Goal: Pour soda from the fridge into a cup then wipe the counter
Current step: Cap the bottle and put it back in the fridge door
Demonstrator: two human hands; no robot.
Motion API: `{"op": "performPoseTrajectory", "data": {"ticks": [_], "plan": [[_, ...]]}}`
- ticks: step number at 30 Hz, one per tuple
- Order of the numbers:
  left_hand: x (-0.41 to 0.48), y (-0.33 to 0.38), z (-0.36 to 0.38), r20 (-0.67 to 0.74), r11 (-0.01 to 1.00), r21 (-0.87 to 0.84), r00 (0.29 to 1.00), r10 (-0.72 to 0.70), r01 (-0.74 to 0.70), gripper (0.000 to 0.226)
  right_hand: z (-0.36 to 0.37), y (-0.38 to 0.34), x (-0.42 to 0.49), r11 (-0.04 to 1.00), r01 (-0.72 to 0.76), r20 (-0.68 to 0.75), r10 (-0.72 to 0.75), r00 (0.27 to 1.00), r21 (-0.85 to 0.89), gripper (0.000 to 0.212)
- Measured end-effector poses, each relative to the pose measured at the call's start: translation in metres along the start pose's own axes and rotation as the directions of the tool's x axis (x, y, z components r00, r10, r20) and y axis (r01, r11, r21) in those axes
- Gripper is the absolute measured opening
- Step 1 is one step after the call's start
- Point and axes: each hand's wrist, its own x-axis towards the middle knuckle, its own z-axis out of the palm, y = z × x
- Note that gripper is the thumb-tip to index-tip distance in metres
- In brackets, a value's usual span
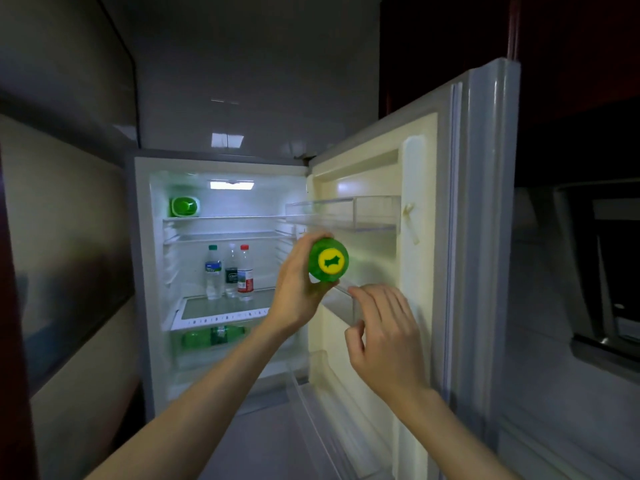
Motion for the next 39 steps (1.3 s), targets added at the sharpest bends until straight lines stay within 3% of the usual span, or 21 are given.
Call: {"op": "performPoseTrajectory", "data": {"ticks": [6, 10, 13, 19, 25, 31, 33, 36, 39], "plan": [[0.015, 0.000, 0.010, 0.081, 0.997, 0.037, 0.994, -0.075, 0.072, 0.066, 0.006, 0.002, -0.002, 1.000, -0.018, -0.011, 0.018, 1.000, 0.014, 0.047], [0.012, 0.006, 0.010, 0.231, 0.984, -0.012, 0.958, -0.169, 0.177, 0.065, 0.010, 0.004, -0.002, 0.999, -0.031, -0.031, 0.032, 0.999, 0.033, 0.048], [0.011, 0.009, 0.015, 0.298, 0.988, 0.008, 0.943, -0.149, 0.154, 0.061, 0.012, 0.004, -0.003, 0.999, -0.029, -0.028, 0.030, 0.999, 0.037, 0.046], [0.026, 0.011, 0.008, 0.500, 0.947, 0.108, 0.807, -0.315, 0.304, 0.072, 0.015, 0.001, -0.005, 0.998, -0.055, -0.029, 0.056, 0.998, 0.031, 0.045], [0.036, 0.017, 0.011, 0.506, 0.918, 0.168, 0.767, -0.393, 0.359, 0.047, 0.012, -0.003, -0.005, 0.998, -0.021, -0.007, 0.022, 1.000, 0.065, 0.047], [0.042, 0.010, 0.023, 0.460, 0.843, 0.262, 0.708, -0.536, 0.469, 0.051, 0.004, -0.006, 0.000, 0.998, -0.002, 0.101, -0.005, 0.995, 0.064, 0.050], [0.041, 0.007, 0.025, 0.404, 0.831, 0.258, 0.726, -0.557, 0.494, 0.048, 0.001, -0.007, 0.001, 0.999, 0.011, 0.155, -0.018, 0.988, 0.046, 0.051], [0.035, 0.007, 0.027, 0.210, 0.862, 0.226, 0.841, -0.498, 0.454, 0.027, -0.002, -0.008, 0.002, 1.000, 0.018, 0.205, -0.022, 0.979, 0.026, 0.054], [0.018, 0.016, 0.023, 0.171, 0.895, 0.013, 0.881, -0.441, 0.445, 0.018, -0.005, -0.013, 0.003, 0.999, -0.012, 0.222, 0.003, 0.975, 0.040, 0.057]]}}
